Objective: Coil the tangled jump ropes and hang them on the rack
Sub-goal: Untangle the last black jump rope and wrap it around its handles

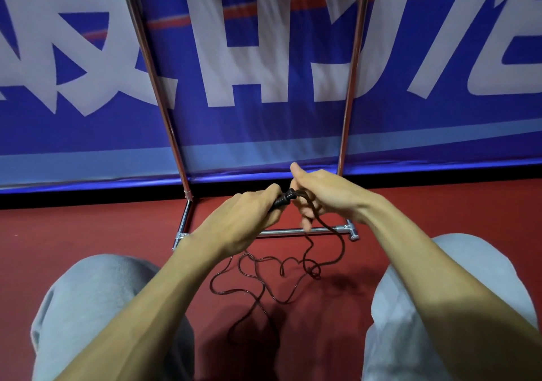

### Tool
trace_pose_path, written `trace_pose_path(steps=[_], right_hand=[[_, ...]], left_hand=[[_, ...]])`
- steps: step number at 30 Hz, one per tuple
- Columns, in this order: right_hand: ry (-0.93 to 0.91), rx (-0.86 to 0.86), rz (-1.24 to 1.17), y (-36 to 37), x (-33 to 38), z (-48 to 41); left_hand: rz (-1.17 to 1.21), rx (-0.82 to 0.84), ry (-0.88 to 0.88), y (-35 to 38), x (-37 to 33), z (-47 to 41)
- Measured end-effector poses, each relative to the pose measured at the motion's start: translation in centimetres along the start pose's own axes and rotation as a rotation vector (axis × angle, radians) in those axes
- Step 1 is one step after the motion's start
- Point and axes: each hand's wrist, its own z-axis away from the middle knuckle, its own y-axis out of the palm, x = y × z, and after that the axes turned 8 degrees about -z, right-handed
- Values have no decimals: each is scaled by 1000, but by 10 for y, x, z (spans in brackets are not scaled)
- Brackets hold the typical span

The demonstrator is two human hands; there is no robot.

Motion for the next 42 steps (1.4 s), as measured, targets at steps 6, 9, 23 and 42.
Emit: trace_pose_path(steps=[6, 9, 23, 42], right_hand=[[-84, -95, 5, 0, 9, 8], [-75, -142, -11, 5, 8, 7], [-276, -316, -18, 6, -2, -5], [-300, -508, -355, 0, 7, 4]], left_hand=[[-89, -34, -109, 0, 2, -4], [-154, -58, -135, 3, -2, -5], [298, -133, -256, 18, -9, -8], [408, -116, -243, 10, -10, -5]])
